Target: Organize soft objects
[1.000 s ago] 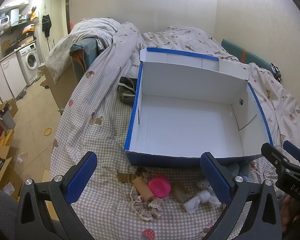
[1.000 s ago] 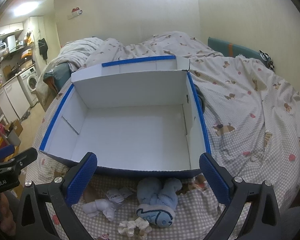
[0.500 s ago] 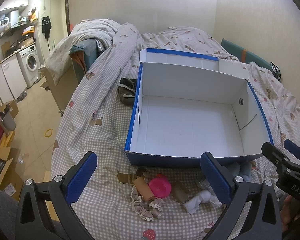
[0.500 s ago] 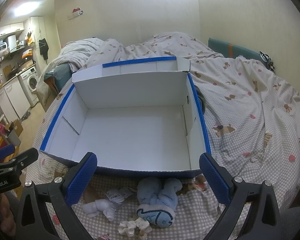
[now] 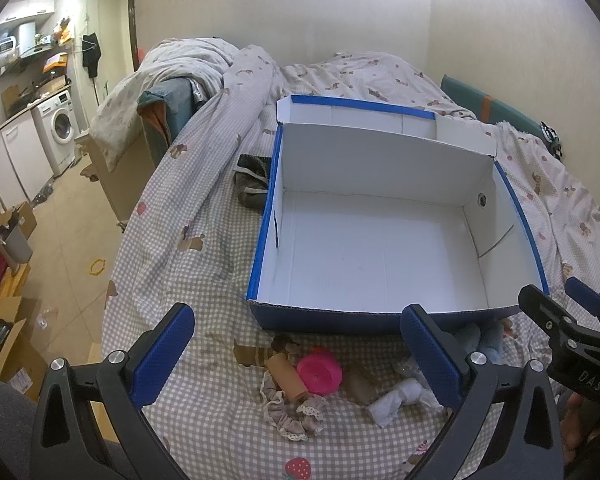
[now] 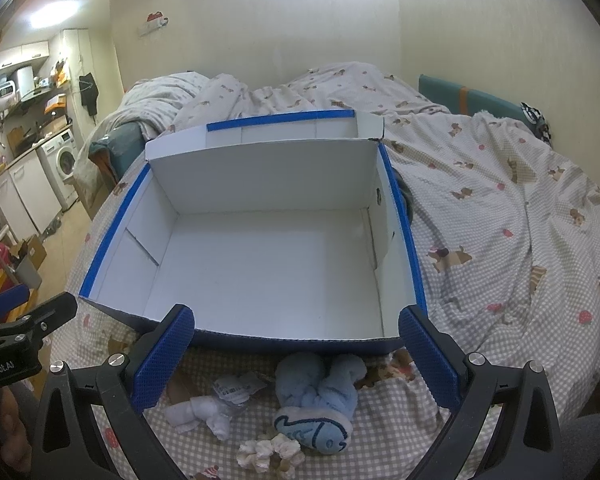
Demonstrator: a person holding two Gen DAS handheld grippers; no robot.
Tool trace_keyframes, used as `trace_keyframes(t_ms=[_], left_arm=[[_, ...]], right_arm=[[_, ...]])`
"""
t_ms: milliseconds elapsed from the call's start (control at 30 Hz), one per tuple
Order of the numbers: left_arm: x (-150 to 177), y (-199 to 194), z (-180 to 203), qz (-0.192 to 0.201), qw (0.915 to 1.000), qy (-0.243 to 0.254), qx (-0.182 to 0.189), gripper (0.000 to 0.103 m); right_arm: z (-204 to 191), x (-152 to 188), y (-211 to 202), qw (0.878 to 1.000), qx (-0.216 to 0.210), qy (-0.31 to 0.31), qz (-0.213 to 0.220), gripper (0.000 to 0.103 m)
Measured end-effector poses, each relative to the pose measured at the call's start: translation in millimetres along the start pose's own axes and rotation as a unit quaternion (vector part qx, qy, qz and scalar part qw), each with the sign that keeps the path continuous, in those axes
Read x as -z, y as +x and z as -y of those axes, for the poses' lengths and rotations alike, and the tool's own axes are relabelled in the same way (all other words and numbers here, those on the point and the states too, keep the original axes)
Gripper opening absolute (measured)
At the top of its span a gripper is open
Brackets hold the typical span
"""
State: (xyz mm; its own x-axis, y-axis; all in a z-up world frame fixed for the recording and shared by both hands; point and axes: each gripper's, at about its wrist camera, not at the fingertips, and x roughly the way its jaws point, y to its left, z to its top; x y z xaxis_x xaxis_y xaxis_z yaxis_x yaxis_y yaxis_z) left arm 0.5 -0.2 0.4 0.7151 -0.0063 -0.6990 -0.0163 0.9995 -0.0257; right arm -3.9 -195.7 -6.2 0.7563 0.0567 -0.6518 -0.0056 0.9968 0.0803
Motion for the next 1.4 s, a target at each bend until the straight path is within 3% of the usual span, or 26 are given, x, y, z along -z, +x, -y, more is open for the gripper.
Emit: trace_keyframes(t_ms=[1167, 1400], left_arm=[[-1.6, -0.1, -1.8, -0.003, 0.9999, -0.010, 0.004, 0.103], [-25.8, 13.0, -52.0, -0.061, 0.9936, -0.092, -0.024, 0.103]], right_arm=[[-6.8, 3.1, 4.6, 1.000, -0.010, -0.007, -0.012, 0.103], [1.8, 8.0, 10.3, 0.999, -0.019, 0.011, -0.043, 0.103]])
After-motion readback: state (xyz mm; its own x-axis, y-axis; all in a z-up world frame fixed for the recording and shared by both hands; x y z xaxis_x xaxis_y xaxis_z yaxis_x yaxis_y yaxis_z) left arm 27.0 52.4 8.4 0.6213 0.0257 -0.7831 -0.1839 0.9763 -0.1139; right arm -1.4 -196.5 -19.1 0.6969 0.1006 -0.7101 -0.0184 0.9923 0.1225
